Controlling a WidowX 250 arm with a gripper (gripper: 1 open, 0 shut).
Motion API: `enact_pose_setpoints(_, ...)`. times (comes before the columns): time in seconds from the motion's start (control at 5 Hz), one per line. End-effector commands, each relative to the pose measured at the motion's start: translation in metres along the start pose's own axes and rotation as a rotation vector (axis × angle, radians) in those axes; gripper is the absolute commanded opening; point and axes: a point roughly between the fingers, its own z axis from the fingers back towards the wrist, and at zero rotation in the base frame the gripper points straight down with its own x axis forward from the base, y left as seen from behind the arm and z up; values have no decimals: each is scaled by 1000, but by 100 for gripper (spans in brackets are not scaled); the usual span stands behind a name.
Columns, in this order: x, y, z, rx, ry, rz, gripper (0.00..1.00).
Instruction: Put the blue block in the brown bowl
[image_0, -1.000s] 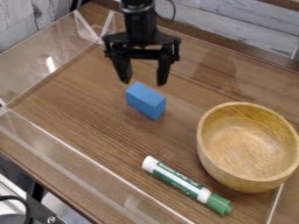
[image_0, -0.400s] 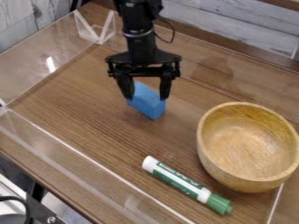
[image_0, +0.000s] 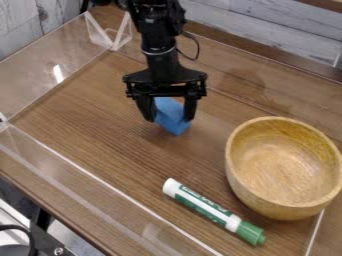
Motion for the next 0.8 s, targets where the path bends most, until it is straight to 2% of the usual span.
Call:
enact_pose_setpoints(0.0,6,1,0,-11,-27,11,100)
enact_pose_setpoints(0.2,8,2,-5,-14,-31,17,0)
enact_pose_setpoints(0.6,7,2,6,23,-33,-21,0)
